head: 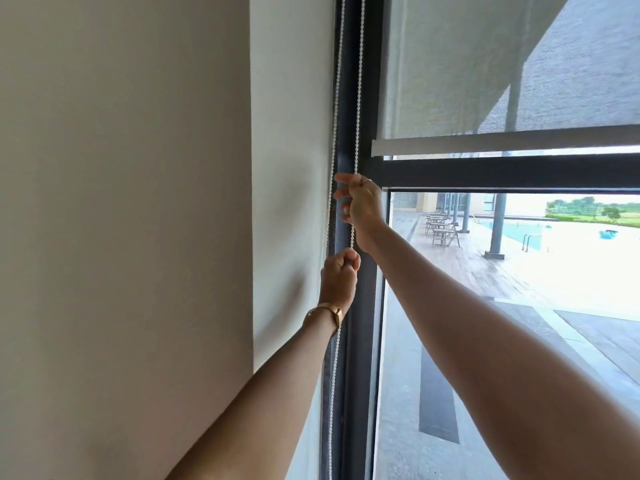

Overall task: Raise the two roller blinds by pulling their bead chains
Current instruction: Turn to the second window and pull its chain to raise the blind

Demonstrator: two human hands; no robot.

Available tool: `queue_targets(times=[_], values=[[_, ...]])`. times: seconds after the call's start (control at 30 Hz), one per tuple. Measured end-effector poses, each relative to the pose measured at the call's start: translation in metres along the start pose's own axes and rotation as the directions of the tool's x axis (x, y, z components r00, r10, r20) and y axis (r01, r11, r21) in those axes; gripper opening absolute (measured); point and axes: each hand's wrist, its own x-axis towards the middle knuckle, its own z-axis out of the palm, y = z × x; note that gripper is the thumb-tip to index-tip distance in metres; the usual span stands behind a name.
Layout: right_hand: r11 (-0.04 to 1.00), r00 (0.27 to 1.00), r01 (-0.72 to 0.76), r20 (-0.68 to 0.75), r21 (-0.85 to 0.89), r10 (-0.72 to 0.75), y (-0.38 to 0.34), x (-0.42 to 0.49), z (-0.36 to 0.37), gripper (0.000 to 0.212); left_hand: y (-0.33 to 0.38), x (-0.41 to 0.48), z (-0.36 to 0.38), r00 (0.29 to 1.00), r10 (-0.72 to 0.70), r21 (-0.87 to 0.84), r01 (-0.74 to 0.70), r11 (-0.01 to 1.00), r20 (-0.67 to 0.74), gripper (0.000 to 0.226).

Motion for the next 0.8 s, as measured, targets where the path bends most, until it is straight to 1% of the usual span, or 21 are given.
queue_targets(times=[0.03, 0.1, 0.17, 0.2, 0.27, 0.3, 0.33, 0.37, 0.4, 0.43, 0.47, 0.5, 0.53, 0.57, 0.6, 0.67, 0.7, 0.8], values=[[0.999, 0.999, 0.037, -0.035, -0.008, -0.037, 0.005, 0.001, 0.001, 0.034, 0.001, 0.001, 0.0, 1.0, 0.001, 0.005, -0.001, 1.0, -0.003, 0.029], [0.996, 0.995, 0.092, -0.049, -0.01, -0.092, 0.011, 0.003, 0.001, 0.036, 0.001, 0.0, 0.001, 1.0, 0.006, 0.011, -0.006, 1.0, 0.0, 0.03], [0.995, 0.995, 0.094, -0.04, 0.029, -0.093, 0.016, 0.003, -0.001, 0.034, -0.001, -0.001, 0.001, 1.0, 0.004, -0.011, -0.004, 1.0, 0.002, 0.03], [0.995, 0.995, 0.083, -0.066, 0.051, -0.08, 0.018, 0.002, -0.002, 0.033, 0.0, -0.001, 0.001, 1.0, 0.001, -0.013, -0.001, 1.0, 0.0, 0.029], [0.996, 0.979, 0.073, -0.196, 0.052, -0.062, 0.024, 0.004, -0.003, 0.033, 0.002, -0.002, 0.0, 1.0, -0.007, -0.005, 0.007, 1.0, -0.005, 0.027], [0.998, 0.961, 0.057, -0.274, 0.041, -0.044, 0.027, 0.005, -0.006, 0.03, 0.003, -0.003, -0.001, 1.0, -0.009, -0.013, 0.009, 1.0, -0.009, 0.028], [0.999, 0.949, 0.03, -0.316, 0.032, -0.018, 0.029, 0.007, -0.009, 0.024, 0.005, -0.004, -0.002, 1.0, -0.005, -0.019, 0.005, 1.0, -0.012, 0.029], [1.0, 0.954, -0.008, -0.301, 0.026, 0.015, 0.028, 0.008, -0.011, 0.021, 0.006, -0.005, -0.003, 1.0, 0.005, -0.019, -0.005, 1.0, -0.009, 0.029], [0.998, 0.972, -0.044, -0.231, 0.034, 0.051, 0.027, 0.011, -0.013, 0.024, 0.007, -0.008, -0.005, 1.0, 0.014, -0.006, -0.014, 1.0, -0.006, 0.028], [0.997, 0.987, -0.065, -0.145, 0.039, 0.07, 0.022, 0.016, -0.013, 0.032, 0.009, -0.009, -0.007, 1.0, 0.024, 0.012, -0.024, 1.0, -0.002, 0.026], [0.998, 0.995, -0.063, -0.081, 0.017, 0.064, 0.017, 0.021, -0.012, 0.039, 0.009, -0.01, -0.009, 0.999, 0.032, 0.021, -0.032, 0.999, 0.003, 0.025], [0.999, 0.998, -0.047, -0.037, -0.008, 0.047, 0.01, 0.025, -0.01, 0.042, 0.01, -0.01, -0.011, 0.999, 0.041, 0.018, -0.041, 0.999, 0.009, 0.025], [1.0, 1.0, -0.014, -0.014, -0.021, 0.014, 0.002, 0.028, -0.008, 0.037, 0.01, -0.009, -0.013, 0.999, 0.045, 0.012, -0.045, 0.999, 0.012, 0.025], [1.0, 1.0, 0.008, -0.005, -0.027, -0.008, -0.003, 0.031, -0.007, 0.027, 0.01, -0.009, -0.014, 0.999, 0.042, 0.006, -0.042, 0.999, 0.015, 0.026], [0.999, 0.999, 0.032, -0.005, -0.021, -0.033, -0.008, 0.033, -0.006, 0.024, 0.01, -0.008, -0.016, 0.999, 0.035, 0.0, -0.035, 0.999, 0.012, 0.026], [0.995, 0.997, 0.074, -0.018, -0.072, -0.075, -0.006, 0.037, -0.008, 0.038, 0.011, -0.009, -0.019, 1.0, 0.028, -0.001, -0.028, 1.0, 0.01, 0.027], [0.992, 0.995, 0.091, -0.021, -0.089, -0.093, -0.001, 0.038, -0.011, 0.04, 0.011, -0.009, -0.02, 0.999, 0.033, 0.008, -0.033, 0.999, 0.01, 0.027], [0.99, 0.994, 0.102, -0.022, -0.096, -0.105, 0.008, 0.032, -0.016, 0.04, 0.015, -0.012, -0.021, 0.997, 0.073, 0.068, -0.073, 0.995, 0.014, 0.025]])
